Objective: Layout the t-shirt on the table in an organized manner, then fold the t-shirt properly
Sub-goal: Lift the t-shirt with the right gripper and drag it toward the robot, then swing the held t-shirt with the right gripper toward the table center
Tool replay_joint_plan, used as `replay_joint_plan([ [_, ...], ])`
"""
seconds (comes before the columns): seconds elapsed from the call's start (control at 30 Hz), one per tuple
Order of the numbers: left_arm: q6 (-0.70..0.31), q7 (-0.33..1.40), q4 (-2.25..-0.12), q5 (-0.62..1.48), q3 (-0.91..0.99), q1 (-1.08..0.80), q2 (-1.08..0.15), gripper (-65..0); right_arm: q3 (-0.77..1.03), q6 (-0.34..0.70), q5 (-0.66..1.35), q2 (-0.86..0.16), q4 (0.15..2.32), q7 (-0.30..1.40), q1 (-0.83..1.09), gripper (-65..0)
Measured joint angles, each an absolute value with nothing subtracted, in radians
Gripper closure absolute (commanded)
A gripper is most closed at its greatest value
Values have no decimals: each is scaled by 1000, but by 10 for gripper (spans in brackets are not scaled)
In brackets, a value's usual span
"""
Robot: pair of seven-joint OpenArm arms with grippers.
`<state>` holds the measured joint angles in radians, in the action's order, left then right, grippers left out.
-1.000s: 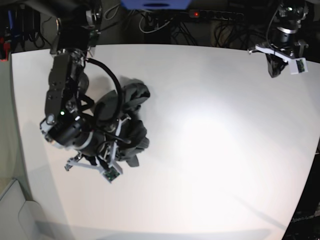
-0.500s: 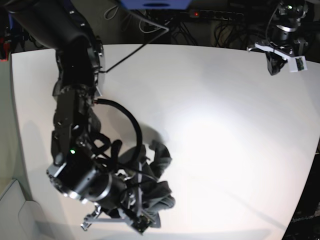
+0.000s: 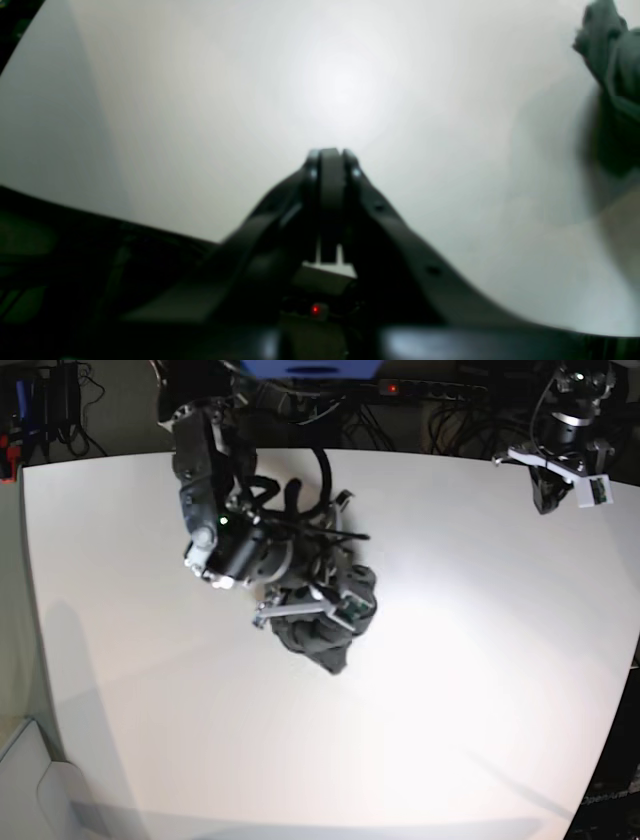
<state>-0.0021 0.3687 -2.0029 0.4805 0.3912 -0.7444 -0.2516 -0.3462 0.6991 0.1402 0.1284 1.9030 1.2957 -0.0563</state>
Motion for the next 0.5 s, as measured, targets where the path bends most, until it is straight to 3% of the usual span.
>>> replay_joint_plan([
  [0.5, 0, 374, -2003, 480, 391, -711, -252, -2, -379, 699, 134, 102, 1617, 1191, -13, 0],
])
